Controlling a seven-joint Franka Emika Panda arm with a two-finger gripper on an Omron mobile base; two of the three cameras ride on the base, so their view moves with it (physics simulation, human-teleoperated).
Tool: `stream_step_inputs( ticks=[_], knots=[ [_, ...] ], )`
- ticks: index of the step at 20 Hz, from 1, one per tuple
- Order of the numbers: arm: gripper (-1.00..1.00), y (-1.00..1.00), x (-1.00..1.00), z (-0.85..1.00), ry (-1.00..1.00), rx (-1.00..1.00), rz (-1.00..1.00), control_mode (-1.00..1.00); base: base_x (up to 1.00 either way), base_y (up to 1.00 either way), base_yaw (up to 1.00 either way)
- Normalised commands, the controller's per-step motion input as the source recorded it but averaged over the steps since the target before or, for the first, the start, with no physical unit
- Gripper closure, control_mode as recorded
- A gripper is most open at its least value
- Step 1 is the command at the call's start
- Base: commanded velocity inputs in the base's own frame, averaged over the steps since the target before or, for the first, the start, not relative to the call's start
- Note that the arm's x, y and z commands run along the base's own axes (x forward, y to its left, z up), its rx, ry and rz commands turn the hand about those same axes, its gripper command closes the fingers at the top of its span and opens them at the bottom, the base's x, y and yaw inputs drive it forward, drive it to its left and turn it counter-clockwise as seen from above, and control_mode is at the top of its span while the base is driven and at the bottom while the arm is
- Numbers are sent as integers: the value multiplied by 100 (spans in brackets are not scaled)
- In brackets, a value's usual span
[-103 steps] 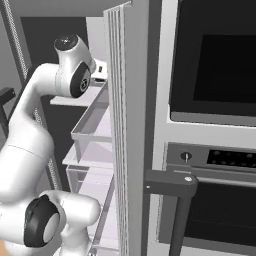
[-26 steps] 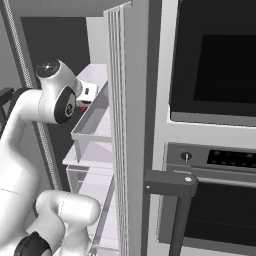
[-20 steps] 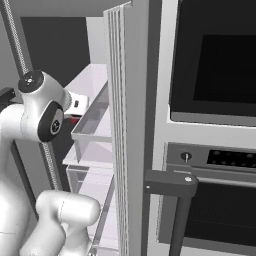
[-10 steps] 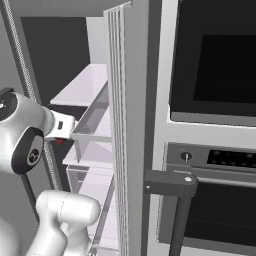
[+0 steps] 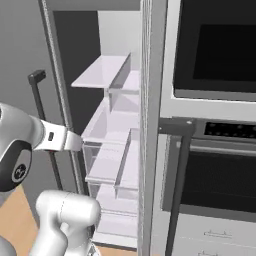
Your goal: Take the strawberry from the fridge and place it on top of the pancake, located on the dining counter.
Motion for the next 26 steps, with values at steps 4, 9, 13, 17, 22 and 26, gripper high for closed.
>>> stream_step_inputs(
  ticks=[4, 9, 13, 17, 22, 26],
  knots=[
    [100, 0, 0, 0, 0, 0, 0, 100, -100, 41, 0],
    [100, 0, 0, 0, 0, 0, 0, 100, -88, 21, -7],
    [100, 0, 0, 0, 0, 0, 0, 100, -1, -18, -81],
    [100, 0, 0, 0, 0, 0, 0, 100, 0, -2, -96],
    [100, 0, 0, 0, 0, 0, 0, 100, 0, -24, -90],
    [100, 0, 0, 0, 0, 0, 0, 100, 0, -55, -80]
  ],
)
